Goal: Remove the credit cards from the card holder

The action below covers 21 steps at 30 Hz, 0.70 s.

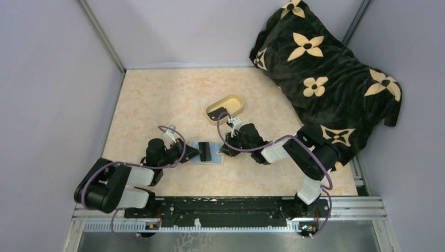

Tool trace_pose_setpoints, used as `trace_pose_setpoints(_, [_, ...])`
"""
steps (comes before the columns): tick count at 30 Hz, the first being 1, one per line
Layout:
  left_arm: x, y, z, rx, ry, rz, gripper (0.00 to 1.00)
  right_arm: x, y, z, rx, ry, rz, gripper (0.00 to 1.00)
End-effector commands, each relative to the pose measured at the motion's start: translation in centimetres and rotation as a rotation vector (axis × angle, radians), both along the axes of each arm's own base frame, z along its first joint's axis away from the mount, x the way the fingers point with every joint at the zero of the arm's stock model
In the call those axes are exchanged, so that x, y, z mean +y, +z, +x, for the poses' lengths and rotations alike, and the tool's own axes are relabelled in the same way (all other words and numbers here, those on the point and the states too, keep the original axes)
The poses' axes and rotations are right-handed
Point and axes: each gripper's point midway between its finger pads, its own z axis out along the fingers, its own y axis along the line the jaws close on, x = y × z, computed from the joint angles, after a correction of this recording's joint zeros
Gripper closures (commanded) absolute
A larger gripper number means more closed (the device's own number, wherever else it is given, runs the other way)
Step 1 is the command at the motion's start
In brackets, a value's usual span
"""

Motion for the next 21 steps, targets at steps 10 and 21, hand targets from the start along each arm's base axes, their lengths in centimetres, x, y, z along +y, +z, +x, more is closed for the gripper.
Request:
trace_pose_setpoints(10, [4.2, 0.8, 1.8, -0.074, 0.129, 0.255, 1.00, -1.0, -1.6, 0.3, 0.032, -0.016, -0.051, 0.92])
trace_pose_setpoints(21, [4.7, 7.3, 3.5, -0.290, 0.270, 0.051, 1.00, 1.1, 9.8, 0.3, 0.001, 0.104, 0.324, 0.94])
